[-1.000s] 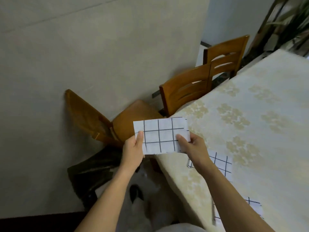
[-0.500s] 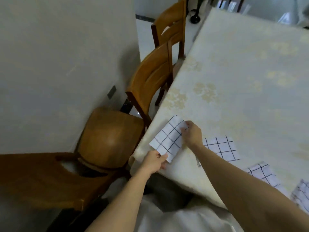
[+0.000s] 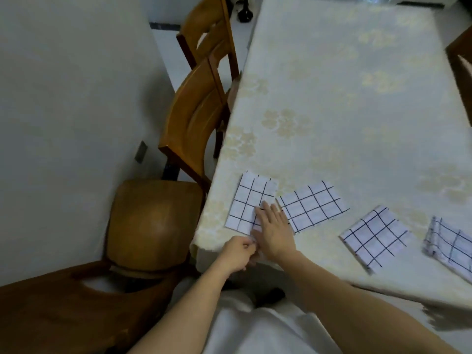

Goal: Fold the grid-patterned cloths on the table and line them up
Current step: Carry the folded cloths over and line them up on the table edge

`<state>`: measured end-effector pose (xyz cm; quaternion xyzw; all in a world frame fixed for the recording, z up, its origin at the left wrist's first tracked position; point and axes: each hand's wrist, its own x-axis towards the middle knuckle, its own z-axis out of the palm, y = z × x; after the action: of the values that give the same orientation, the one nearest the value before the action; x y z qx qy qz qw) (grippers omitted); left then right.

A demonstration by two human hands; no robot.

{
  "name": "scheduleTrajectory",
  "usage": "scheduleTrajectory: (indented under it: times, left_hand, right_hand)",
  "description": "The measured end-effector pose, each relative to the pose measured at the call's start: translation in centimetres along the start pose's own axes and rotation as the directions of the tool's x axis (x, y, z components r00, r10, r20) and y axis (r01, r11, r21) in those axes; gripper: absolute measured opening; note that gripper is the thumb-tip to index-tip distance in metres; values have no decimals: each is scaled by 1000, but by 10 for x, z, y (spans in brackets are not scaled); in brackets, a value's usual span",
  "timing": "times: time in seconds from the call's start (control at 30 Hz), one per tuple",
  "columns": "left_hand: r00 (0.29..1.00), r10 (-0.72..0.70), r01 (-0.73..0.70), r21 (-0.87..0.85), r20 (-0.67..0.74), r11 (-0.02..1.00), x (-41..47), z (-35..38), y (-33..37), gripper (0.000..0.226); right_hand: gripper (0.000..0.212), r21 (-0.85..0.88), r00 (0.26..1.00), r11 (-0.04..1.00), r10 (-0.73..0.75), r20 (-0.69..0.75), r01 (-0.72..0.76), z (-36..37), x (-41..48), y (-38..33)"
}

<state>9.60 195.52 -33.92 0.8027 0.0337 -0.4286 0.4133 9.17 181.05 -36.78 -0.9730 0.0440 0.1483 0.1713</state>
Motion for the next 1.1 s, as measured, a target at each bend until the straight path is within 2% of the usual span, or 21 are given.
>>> scheduleTrajectory:
  times: [0.07, 0.13, 0.2, 0.33, 0.43, 0.63, 0.8, 0.97, 1.03, 1.1]
  left_hand:
    - [974, 50, -47, 18, -221, 999, -10, -10, 0, 16]
    - [901, 130, -87, 122, -413, 989, -14, -21, 0, 20]
    - [864, 141, -66, 168, -483, 984, -11, -33, 2, 30]
    - [913, 59, -25, 89, -403, 996, 9, -48, 13, 42]
    - [933, -2, 20, 46, -360, 999, 24, -56, 19, 42]
    - [958, 8, 48, 189, -288, 981, 49, -69, 8, 17]
    - [977, 34, 24, 262, -212, 965, 60, -79, 5, 27]
    - [968, 68, 12, 315, -242, 949, 60, -80, 3, 21]
    - [970, 56, 33, 353, -238, 935, 61, -81, 5, 22]
    - [973, -1, 95, 396, -233, 913, 60, -85, 15, 35]
  right_hand:
    - [72, 15, 1000, 1000, 3, -16, -3, -1, -2, 0]
    - [76, 34, 999, 999, 28, -17, -27, -3, -6, -5]
    - [78, 48, 999, 999, 10, 44, -12, -1, -11, -8]
    - [78, 26, 993, 999, -42, 111, 40, 2, -13, -4]
    - [75, 12, 990, 997, -72, 124, 71, -3, -6, -7]
    - [69, -8, 994, 1000, -27, 110, 28, 1, -6, -8]
    - [75, -6, 994, 1000, 28, 110, -28, 2, -1, -15]
    - [80, 34, 989, 996, 79, 125, -84, 2, -1, -21]
    - [75, 90, 990, 993, 66, 124, -78, -8, -2, -20]
    - [58, 190, 996, 978, 81, 37, -87, -25, -5, -10]
